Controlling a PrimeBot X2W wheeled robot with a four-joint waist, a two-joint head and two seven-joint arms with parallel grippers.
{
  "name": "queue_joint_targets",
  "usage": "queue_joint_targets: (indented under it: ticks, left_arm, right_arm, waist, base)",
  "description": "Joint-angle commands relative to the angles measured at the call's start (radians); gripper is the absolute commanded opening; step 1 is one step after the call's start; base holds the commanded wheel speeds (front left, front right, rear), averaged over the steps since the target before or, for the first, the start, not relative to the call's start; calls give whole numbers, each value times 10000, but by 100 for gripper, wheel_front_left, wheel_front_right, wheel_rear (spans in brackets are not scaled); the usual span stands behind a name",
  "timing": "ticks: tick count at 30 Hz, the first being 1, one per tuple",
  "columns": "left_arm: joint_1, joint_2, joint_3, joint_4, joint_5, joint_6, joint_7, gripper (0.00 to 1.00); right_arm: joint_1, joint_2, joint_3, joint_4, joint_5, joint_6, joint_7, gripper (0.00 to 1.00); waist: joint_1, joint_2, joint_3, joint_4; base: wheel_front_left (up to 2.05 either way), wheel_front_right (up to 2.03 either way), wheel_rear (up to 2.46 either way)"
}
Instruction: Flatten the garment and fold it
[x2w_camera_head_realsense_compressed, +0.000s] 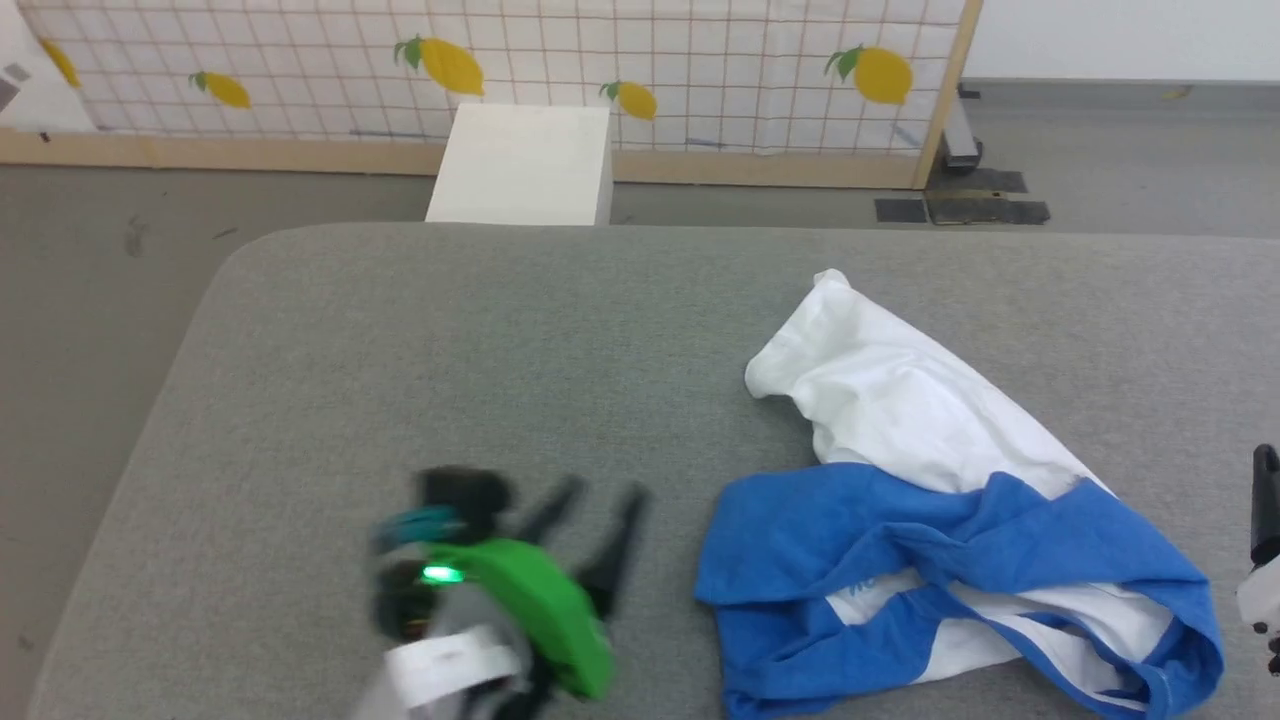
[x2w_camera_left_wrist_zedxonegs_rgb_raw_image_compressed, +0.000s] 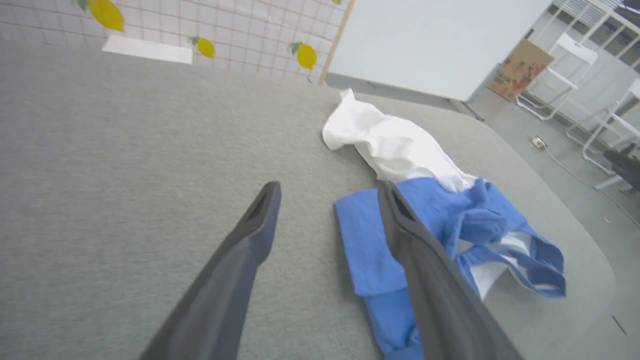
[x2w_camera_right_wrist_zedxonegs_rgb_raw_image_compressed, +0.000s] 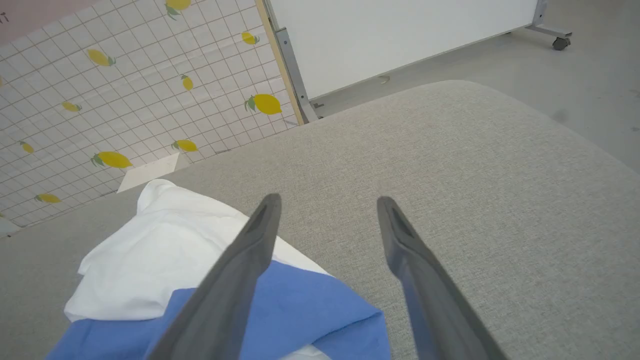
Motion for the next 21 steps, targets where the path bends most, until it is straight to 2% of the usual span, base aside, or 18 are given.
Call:
queue_joint_targets:
  ticks: [1,5,8,12,16,17,18,21]
  left_arm:
    - [-220,-106,-440,-70,-213,-98,717,100]
    - [-613,-163,-1999,98,-495,-252,3134,100]
    - [-1020,-77,-2861,520,-352,-313,4302,100]
    - [-1457,29,-3542,1161,-101,-364,4732,100]
    - [-1705,80,-3795,1784,-15,-384,4623,100]
    - [-1728,58,-3792,1858,-78,-387,4559,36]
    - [-1775,41,-3799,1916,-136,-391,4471,0]
    - [-1908,42,-3637,1900,-340,-397,4232,0]
  right_arm:
    - [136,-2,6,-82,37,-15,-76,100]
    - [200,-2,120,-58,26,-15,-98,100]
    - [157,-2,208,21,73,-15,-130,100]
    - [84,-2,292,129,129,-15,-249,100]
    - [71,-1,269,179,174,-15,-346,100]
    - [77,-1,233,178,166,-15,-367,100]
    - [82,-1,185,175,148,-15,-397,100]
    - [113,-1,80,211,103,-15,-448,100]
  waist:
    - [0,0,-35,-116]
    - [0,0,147,-305]
    - [0,0,378,-498]
    - [0,0,666,-762]
    - [0,0,853,-916]
    - [0,0,891,-920]
    - [0,0,920,-908]
    - [0,0,937,-806]
  base:
    - [0,0,0]
    - [0,0,0]
    - [0,0,0]
    - [0,0,0]
    - [0,0,0]
    - [0,0,0]
    - [0,0,0]
    - [0,0,0]
